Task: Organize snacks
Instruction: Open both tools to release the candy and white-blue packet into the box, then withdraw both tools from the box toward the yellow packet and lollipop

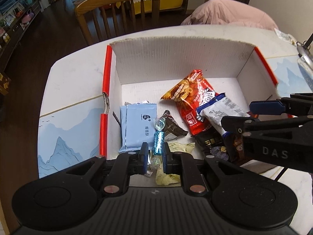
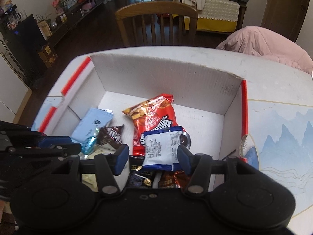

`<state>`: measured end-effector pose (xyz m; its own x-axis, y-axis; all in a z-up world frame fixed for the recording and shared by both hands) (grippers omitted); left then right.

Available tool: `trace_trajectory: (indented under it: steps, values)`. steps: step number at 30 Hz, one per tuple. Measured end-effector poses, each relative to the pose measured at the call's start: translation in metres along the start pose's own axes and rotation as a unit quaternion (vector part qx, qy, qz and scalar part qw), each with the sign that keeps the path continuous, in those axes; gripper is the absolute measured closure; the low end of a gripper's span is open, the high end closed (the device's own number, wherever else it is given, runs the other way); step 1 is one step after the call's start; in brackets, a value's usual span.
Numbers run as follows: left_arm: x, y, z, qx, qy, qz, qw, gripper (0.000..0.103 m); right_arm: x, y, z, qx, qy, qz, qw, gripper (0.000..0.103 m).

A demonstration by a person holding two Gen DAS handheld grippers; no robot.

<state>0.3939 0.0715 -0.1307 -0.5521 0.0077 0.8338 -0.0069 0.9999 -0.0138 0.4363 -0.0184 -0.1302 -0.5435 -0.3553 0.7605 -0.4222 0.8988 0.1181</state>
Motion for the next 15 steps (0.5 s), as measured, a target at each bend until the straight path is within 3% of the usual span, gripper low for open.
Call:
trace_trajectory:
  steps: [3,7,10,15]
  values:
    - [0.012,0.001,-0.001,0.004,-0.013,0.004,0.9999,0.089,0.016,0.003,-0.001,-0.002,-0.016,-0.004,1.0,0.042]
    - [0.029,0.003,-0.001,0.011,-0.033,0.01,0.9993,0.076,0.036,0.004,-0.002,0.0,-0.034,-0.005,0.999,0.035]
    - [0.042,0.004,0.001,0.014,-0.044,0.018,0.9988,0.076,0.049,0.004,-0.001,-0.002,-0.05,-0.006,0.999,0.028]
    - [0.062,0.004,0.007,0.017,-0.059,0.026,0.9978,0.075,0.071,0.011,0.002,0.0,-0.07,-0.019,0.997,0.026]
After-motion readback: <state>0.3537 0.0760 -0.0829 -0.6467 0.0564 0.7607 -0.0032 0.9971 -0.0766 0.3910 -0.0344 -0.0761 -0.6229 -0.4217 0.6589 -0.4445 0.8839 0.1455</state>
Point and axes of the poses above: each gripper's, at about its wrist camera, not at the fingertips, and x roughly against the way its jaws point, y to its left, z to its underside, the point moved 6 cm from there along -x, roughly the way its jaws point, and after that the axes turned 8 degrees about -y, right-handed, at the moved point
